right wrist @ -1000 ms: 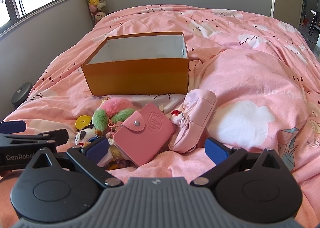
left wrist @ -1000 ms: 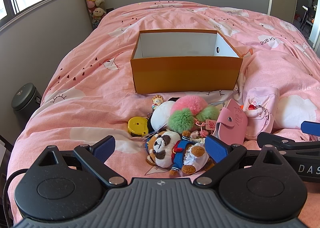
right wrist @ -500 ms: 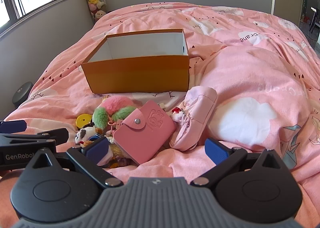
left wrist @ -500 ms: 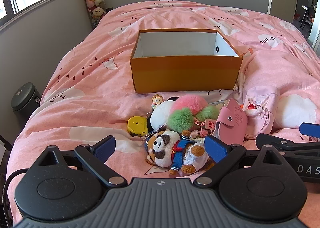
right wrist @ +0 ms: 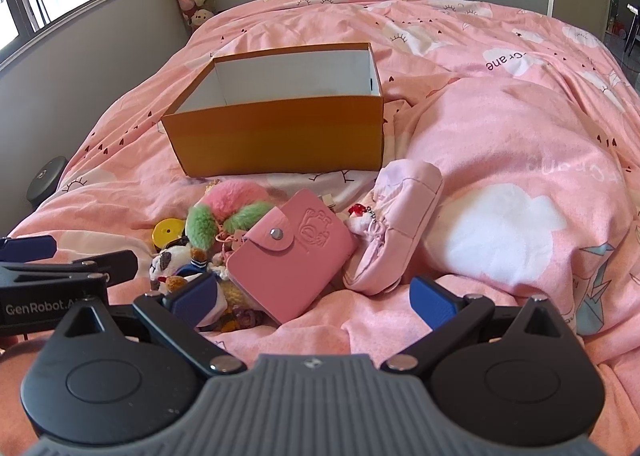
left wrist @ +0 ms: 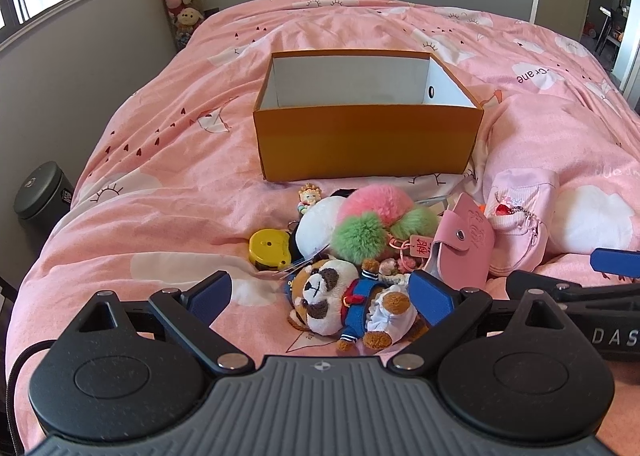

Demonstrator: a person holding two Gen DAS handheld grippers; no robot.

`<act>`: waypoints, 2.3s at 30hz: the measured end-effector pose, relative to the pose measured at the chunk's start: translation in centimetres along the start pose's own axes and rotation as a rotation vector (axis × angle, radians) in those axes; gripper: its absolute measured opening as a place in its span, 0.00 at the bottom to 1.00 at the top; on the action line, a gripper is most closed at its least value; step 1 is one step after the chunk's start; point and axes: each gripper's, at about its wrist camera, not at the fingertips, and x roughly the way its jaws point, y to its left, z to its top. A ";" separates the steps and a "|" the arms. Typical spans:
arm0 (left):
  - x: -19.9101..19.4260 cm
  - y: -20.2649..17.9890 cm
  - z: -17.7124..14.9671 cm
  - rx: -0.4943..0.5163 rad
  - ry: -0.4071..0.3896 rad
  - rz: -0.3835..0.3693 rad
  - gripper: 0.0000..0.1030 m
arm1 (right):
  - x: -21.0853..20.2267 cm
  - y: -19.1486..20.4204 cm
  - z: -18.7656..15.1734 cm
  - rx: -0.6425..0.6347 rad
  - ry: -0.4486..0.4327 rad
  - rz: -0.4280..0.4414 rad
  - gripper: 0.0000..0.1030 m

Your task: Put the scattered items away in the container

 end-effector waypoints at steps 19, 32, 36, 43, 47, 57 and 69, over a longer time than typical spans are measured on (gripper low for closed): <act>3.6 3.7 3.8 0.020 0.061 -0.179 0.67 | 3.9 -2.2 4.8 -0.044 0.061 0.134 0.63; 8.9 5.1 4.4 -0.005 0.248 -0.295 0.29 | 7.6 0.6 6.5 -0.202 0.120 0.317 0.38; 9.3 5.3 3.4 -0.061 0.314 -0.295 0.60 | 8.5 2.0 6.2 -0.257 0.142 0.333 0.38; 10.1 6.1 1.9 -0.294 0.438 -0.383 0.64 | 8.9 2.2 6.2 -0.286 0.140 0.332 0.40; 11.5 6.7 1.2 -0.441 0.510 -0.420 0.64 | 8.7 1.9 5.9 -0.291 0.129 0.323 0.40; 15.0 5.9 0.1 -0.609 0.632 -0.439 0.85 | 8.8 0.7 5.5 -0.248 0.128 0.289 0.45; 15.7 4.8 -0.7 -0.605 0.632 -0.393 0.68 | 9.1 0.2 5.1 -0.236 0.133 0.284 0.45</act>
